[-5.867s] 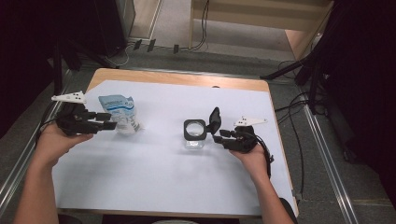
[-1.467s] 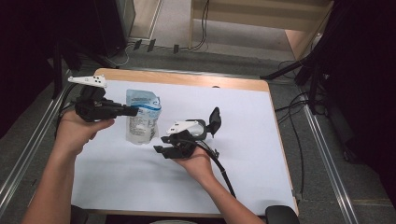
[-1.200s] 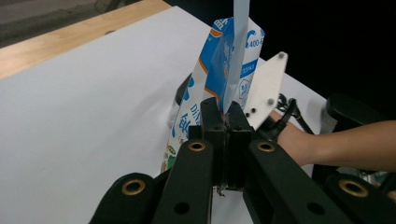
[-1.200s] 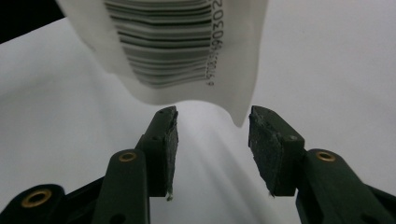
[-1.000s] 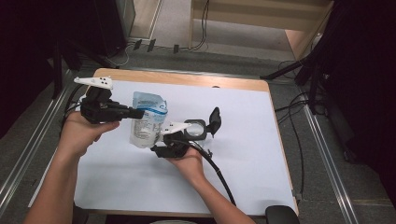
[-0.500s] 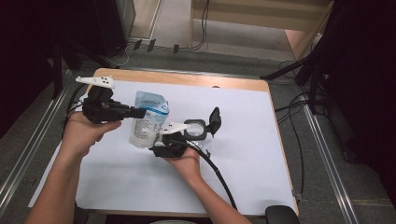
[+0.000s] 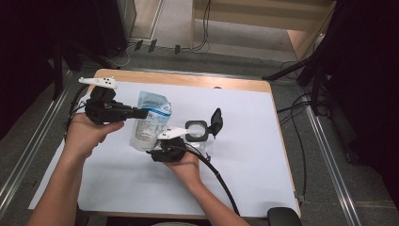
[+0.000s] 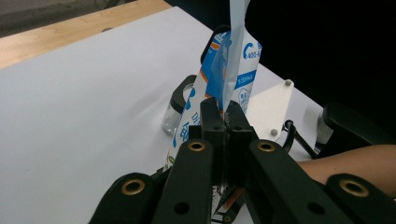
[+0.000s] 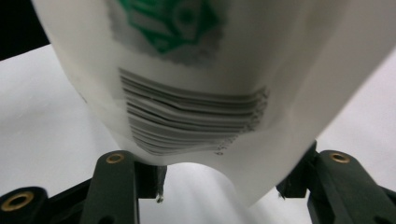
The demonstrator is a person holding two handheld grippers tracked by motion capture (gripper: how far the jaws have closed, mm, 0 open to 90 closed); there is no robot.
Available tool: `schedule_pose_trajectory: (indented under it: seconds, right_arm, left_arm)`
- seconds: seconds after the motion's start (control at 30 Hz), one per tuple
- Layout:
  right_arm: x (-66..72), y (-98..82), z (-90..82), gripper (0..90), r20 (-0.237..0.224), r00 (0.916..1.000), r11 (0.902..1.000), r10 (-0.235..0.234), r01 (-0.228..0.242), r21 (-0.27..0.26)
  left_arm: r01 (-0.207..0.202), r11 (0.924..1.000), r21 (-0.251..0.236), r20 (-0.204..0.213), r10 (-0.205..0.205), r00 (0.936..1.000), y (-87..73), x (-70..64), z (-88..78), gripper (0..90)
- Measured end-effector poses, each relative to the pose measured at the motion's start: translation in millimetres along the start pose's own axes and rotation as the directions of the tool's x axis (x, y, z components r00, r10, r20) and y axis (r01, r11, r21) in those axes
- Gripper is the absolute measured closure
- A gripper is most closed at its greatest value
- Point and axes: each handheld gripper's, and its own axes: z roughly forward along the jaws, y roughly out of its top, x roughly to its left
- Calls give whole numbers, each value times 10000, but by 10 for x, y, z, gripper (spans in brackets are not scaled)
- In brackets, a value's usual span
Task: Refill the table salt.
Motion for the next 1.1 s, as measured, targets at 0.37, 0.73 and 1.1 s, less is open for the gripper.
schedule_pose_trajectory:
  seconds: [0.37, 0.73, 1.1]
  right_arm:
    - [9, -62, -8, 501, -342, 9991, 9992, -233, 244, 322]
    - [25, -129, -111, 486, -505, 9979, 9989, -411, 421, 194]
    - [112, -103, -104, 452, -438, 9957, 9961, -815, 829, 310]
  left_arm:
    - [205, 9996, 178, -231, -201, 9995, 3, 73, 183, 900]
    - [381, 9987, 326, -532, -363, 9979, 22, 134, 307, 900]
    - [55, 9983, 588, -153, -46, 9999, 80, 59, 511, 900]
